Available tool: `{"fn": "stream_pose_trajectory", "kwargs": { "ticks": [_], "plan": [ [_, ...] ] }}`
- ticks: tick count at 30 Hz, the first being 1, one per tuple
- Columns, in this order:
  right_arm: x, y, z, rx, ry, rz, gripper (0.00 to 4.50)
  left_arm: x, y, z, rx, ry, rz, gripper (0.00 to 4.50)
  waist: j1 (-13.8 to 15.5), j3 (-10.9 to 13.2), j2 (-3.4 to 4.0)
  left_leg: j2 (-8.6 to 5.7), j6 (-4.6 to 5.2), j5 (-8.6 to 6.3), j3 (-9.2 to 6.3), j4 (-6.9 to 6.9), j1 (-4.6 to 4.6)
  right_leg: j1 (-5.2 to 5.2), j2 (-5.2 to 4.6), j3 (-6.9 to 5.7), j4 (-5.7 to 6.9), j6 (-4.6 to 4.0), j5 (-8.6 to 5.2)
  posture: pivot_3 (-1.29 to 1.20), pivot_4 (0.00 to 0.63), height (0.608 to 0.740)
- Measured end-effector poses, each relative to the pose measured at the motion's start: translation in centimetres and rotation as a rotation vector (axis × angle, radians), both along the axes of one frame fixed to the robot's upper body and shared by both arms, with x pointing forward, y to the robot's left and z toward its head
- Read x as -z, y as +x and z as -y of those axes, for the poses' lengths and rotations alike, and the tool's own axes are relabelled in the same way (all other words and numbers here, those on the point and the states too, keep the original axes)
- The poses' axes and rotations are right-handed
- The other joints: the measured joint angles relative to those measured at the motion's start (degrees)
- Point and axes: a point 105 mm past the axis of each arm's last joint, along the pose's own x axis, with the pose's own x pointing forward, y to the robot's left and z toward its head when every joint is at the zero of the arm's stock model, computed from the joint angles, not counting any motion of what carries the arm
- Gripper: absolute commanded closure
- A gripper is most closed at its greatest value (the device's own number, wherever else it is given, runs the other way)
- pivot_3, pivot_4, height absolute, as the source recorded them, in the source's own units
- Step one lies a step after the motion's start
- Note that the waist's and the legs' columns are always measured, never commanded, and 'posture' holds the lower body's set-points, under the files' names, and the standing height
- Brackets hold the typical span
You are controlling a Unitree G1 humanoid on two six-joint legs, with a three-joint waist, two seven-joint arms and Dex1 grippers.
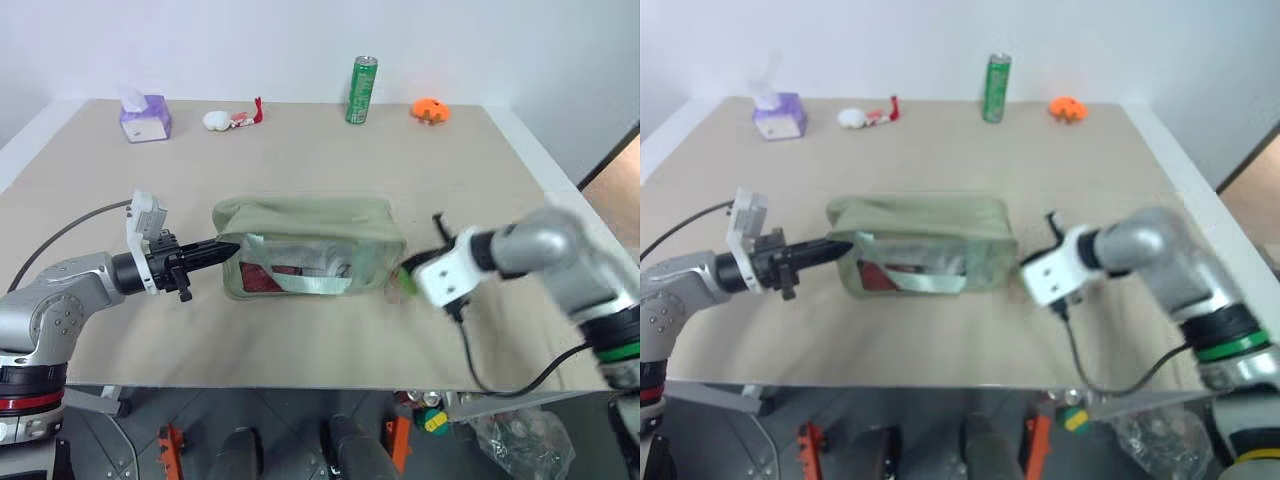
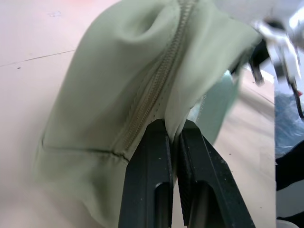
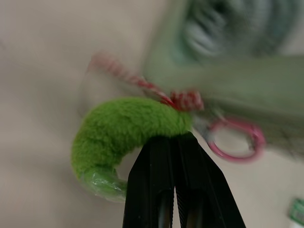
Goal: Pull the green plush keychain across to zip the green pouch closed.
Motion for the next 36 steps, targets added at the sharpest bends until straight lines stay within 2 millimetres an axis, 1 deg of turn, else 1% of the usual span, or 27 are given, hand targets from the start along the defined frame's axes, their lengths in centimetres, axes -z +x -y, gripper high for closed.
{"fn": "stream_pose_trajectory", "kwargs": {
  "ticks": [6,10,12,13,15,17,19,21,22,25,26,28,30,32,34,36],
  "plan": [
    [0.6,1.3,0.0,-0.018,-0.029,0.067,4.48,0.1,0.0,-0.1,0.007,-0.001,-0.009,4.50,-0.2,-0.1,-0.10,0.02,0.07,0.24,-0.01,0.06,0.18,0.16,0.11,0.02,-0.02,-0.12,0.17,0.00,0.150,0.740],
    [-0.5,2.5,-0.6,-0.015,0.006,0.102,4.48,0.2,0.0,-0.2,0.002,0.001,-0.010,4.50,-0.2,0.0,-0.11,0.02,0.04,0.29,-0.03,0.05,0.15,0.16,0.11,0.04,-0.02,0.02,0.29,0.00,0.150,0.740],
    [-1.6,3.2,-0.8,0.029,0.088,0.092,4.48,0.2,0.2,-0.3,-0.020,0.006,-0.010,4.50,-0.2,0.0,-0.11,0.02,0.04,0.29,-0.04,0.03,0.12,0.15,0.10,0.05,-0.04,0.03,0.28,0.00,0.150,0.740],
    [-2.1,3.4,-0.8,0.054,0.125,0.083,4.19,0.2,0.3,-0.3,-0.026,0.006,-0.009,4.13,-0.2,0.0,-0.11,0.01,0.04,0.29,-0.06,0.02,0.09,0.15,0.10,0.05,-0.04,0.04,0.27,0.00,0.150,0.740],
    [-4.0,3.9,-0.2,0.147,0.266,0.036,3.54,0.2,0.5,-0.5,-0.048,-0.004,-0.011,3.41,-0.1,0.0,-0.11,0.00,0.04,0.29,-0.12,0.01,0.03,0.14,0.10,0.03,-0.05,0.07,0.24,0.00,0.150,0.740],
    [-6.3,4.3,0.8,0.256,0.430,-0.026,2.84,0.0,0.7,-0.8,-0.069,-0.024,-0.020,2.74,0.0,0.0,-0.11,0.00,0.04,0.29,-0.15,0.01,-0.04,0.10,0.10,0.02,-0.07,0.08,0.24,0.00,0.150,0.740],
    [-7.5,4.1,1.8,0.321,0.538,-0.091,2.18,-0.1,0.7,-1.1,-0.080,-0.031,-0.020,2.07,0.0,0.0,-0.12,0.00,0.06,0.27,-0.21,0.00,-0.04,0.13,0.09,-0.03,-0.10,0.09,0.21,0.00,0.150,0.740],
    [-7.5,3.7,2.2,0.364,0.621,-0.172,1.43,-0.3,0.6,-1.1,-0.072,-0.043,-0.024,1.34,0.0,0.0,-0.12,0.00,0.06,0.27,-0.21,-0.01,-0.05,0.12,0.10,-0.03,-0.10,0.09,0.20,0.00,0.150,0.740],
    [-7.3,3.6,2.3,0.382,0.651,-0.205,1.15,-0.3,0.5,-1.1,-0.070,-0.046,-0.027,1.05,0.0,0.0,-0.12,0.00,0.06,0.27,-0.20,-0.01,-0.05,0.11,0.10,-0.03,-0.10,0.09,0.21,0.00,0.150,0.740],
    [-7.0,3.4,3.2,0.472,0.790,-0.333,0.10,-0.8,-0.1,-1.8,-0.091,-0.019,-0.012,0.06,-0.2,0.0,-0.10,0.01,0.06,0.27,-0.13,-0.01,-0.03,0.07,0.10,0.01,-0.09,0.07,0.22,0.00,0.150,0.740],
    [-7.0,2.9,3.5,0.496,0.840,-0.401,0.05,-1.0,-0.5,-2.2,-0.108,-0.012,0.000,0.06,-0.2,0.0,-0.10,0.03,0.06,0.27,-0.16,-0.04,-0.06,0.05,0.10,0.00,-0.09,0.07,0.22,0.00,0.150,0.740],
    [-6.3,1.5,4.9,0.557,0.909,-0.523,0.05,-1.1,-1.2,-3.9,-0.173,-0.020,0.010,0.06,-0.1,0.0,-0.10,0.03,0.13,0.23,-0.18,-0.07,-0.06,0.08,0.10,-0.02,-0.09,0.04,0.12,0.00,0.150,0.740],
    [-5.6,0.5,6.6,0.624,1.008,-0.612,0.05,-1.3,-1.6,-6.2,-0.278,-0.045,0.011,0.06,0.0,0.0,-0.10,0.01,0.16,0.21,-0.18,-0.07,-0.07,0.06,0.09,-0.03,-0.10,0.04,0.10,0.00,0.150,0.740],
    [-5.5,-0.3,7.4,0.648,1.085,-0.661,0.05,-1.4,-2.1,-7.7,-0.345,-0.068,0.016,0.06,0.0,0.0,-0.10,0.02,0.17,0.21,-0.16,-0.06,-0.05,0.06,0.10,-0.02,-0.10,0.04,0.10,0.00,0.150,0.740],
    [-5.0,-1.6,8.1,0.666,1.143,-0.706,0.05,-1.0,-2.8,-9.4,-0.421,-0.075,0.001,0.06,0.0,0.0,-0.11,0.02,0.17,0.20,-0.13,-0.06,0.00,0.10,0.10,-0.01,-0.09,0.04,0.10,0.00,0.150,0.740],
    [-4.1,-2.7,8.1,0.682,1.179,-0.763,0.05,0.1,-3.2,-10.6,-0.478,-0.081,-0.040,0.06,0.0,0.0,-0.11,0.02,0.17,0.21,-0.13,-0.02,0.03,0.12,0.10,-0.01,-0.08,0.04,0.13,0.00,0.150,0.740]
  ]
}}
